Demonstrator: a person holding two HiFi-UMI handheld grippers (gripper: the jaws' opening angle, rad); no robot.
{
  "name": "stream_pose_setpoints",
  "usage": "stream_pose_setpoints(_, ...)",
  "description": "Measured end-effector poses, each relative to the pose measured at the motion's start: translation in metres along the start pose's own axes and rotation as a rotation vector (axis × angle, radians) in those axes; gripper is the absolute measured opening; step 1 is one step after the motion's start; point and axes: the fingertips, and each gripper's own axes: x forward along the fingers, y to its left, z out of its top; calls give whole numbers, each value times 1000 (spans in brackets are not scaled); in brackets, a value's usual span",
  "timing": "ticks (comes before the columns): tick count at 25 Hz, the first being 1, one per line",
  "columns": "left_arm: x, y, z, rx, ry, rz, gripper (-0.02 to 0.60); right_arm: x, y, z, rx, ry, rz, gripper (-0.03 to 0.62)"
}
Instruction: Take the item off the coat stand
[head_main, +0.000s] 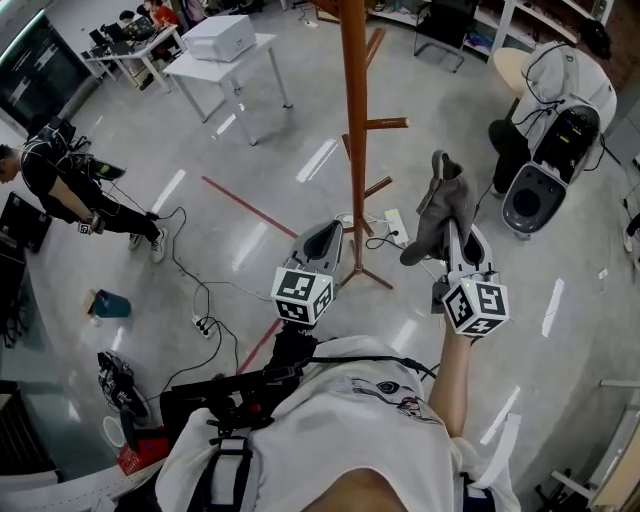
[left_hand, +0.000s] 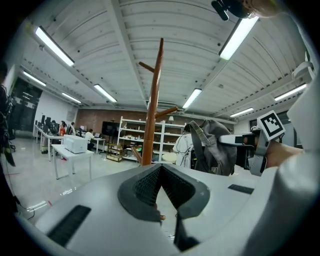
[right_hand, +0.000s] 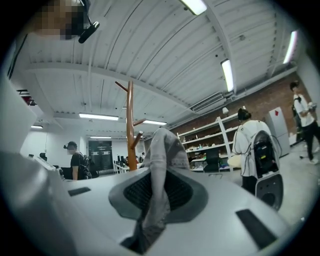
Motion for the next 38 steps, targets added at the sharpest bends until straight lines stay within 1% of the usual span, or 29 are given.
stream_pose_setpoints(5, 3, -6, 0, -4, -2, -7, -6, -12, 3, -16, 3, 17, -6, 57)
stream_pose_setpoints(11, 7, -12, -1, -3, 0, -18, -7, -16, 4, -22, -34, 37, -14, 57)
stream_pose_setpoints(27, 3, -11, 3, 3, 2, -5, -7, -15, 12, -24, -39, 49, 6, 57)
stream_pose_setpoints(38, 5, -10, 4, 3, -3, -3, -6, -14, 9, -27, -38, 60, 14, 57)
